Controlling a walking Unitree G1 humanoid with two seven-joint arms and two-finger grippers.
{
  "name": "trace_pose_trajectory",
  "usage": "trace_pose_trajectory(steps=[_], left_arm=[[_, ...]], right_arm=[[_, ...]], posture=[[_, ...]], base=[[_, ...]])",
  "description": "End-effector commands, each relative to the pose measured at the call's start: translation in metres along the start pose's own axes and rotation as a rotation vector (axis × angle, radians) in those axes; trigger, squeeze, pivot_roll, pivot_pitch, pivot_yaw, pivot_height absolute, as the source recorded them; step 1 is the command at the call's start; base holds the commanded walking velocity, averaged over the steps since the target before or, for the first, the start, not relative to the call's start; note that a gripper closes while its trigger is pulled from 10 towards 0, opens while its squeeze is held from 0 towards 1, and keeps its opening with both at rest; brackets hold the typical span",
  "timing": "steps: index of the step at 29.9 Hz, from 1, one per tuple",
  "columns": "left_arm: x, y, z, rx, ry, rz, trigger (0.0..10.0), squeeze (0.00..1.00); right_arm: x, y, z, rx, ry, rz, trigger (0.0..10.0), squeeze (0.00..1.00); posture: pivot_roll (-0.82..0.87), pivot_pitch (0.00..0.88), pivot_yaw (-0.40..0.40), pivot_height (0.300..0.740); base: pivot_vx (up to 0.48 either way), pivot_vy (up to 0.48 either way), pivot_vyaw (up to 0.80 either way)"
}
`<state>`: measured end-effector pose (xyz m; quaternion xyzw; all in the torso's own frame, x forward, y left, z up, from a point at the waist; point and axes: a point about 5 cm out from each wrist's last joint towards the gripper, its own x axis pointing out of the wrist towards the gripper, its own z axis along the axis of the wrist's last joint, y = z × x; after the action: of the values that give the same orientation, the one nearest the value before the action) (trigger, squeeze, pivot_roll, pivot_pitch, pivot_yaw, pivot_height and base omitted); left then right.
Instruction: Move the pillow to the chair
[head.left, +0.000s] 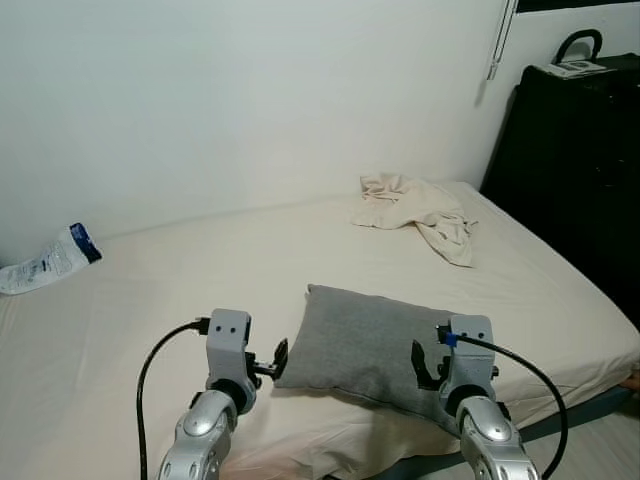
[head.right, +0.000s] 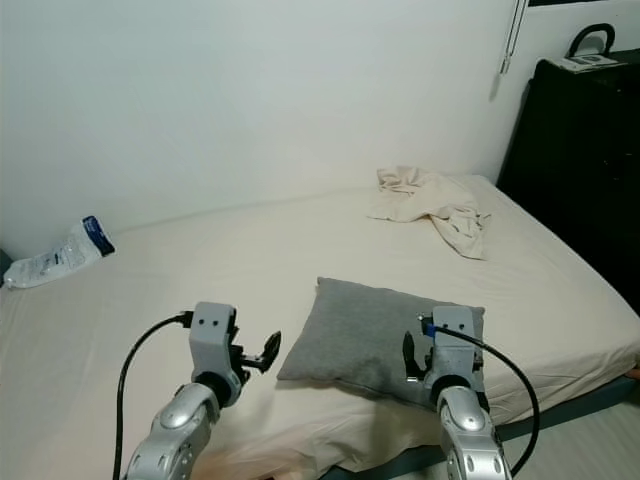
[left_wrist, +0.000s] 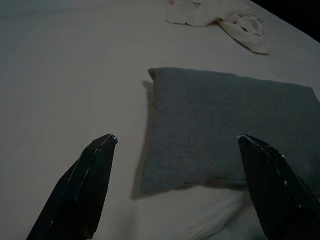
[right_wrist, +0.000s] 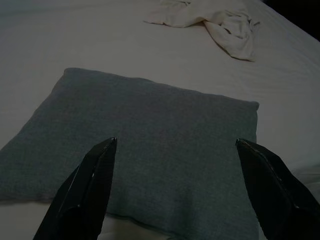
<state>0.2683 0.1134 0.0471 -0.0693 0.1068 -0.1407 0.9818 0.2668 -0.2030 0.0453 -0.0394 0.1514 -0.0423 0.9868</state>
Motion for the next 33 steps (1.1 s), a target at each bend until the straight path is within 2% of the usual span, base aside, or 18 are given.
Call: trace_pose_trajectory(steps=[1,16,33], left_arm=[[-0.0018,0.0027,-0.0005,0.009,0.011,0.003,10.0,0.00],[-0.0022,0.0022,0.0004,0.010,0.010,-0.004,10.0,0.00],[0.0001,0.0013,0.0014,0.007,0.009,0.013,10.0,0.00]], right_arm=[[0.0000,0.0021,-0.0028,-0.003,0.011,0.005,10.0,0.00],[0.0006,0.0030,-0.0025,0.000,0.009,0.004,10.0,0.00],[0.0023,-0.0028,-0.0023,0.012,0.015,-0.016,10.0,0.00]], posture=[[-0.14,0.018,0.059,0.740],[-0.13,0.015,0.060,0.740],[-0.13,0.020,0.064,0.740]], base=[[0.000,-0.435,0.00],[0.000,-0.458,0.00],[0.000,0.000,0.00]])
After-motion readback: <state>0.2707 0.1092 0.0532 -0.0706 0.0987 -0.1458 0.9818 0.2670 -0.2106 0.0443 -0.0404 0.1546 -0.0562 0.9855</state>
